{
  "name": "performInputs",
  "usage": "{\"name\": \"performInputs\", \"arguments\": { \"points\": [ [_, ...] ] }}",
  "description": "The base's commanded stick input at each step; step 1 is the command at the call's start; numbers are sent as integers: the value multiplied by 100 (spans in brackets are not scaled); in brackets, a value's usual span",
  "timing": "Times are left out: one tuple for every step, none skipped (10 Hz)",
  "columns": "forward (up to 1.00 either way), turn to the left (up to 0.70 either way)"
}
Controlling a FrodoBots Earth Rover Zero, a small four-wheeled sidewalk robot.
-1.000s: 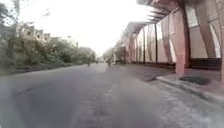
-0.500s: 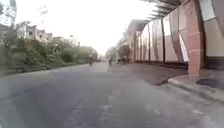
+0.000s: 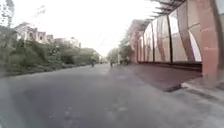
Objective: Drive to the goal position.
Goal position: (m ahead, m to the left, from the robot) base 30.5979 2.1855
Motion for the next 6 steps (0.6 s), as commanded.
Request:
{"name": "performInputs", "arguments": {
  "points": [
    [100,4],
    [100,4],
    [100,4],
    [100,4],
    [100,4],
    [100,4]
  ]
}}
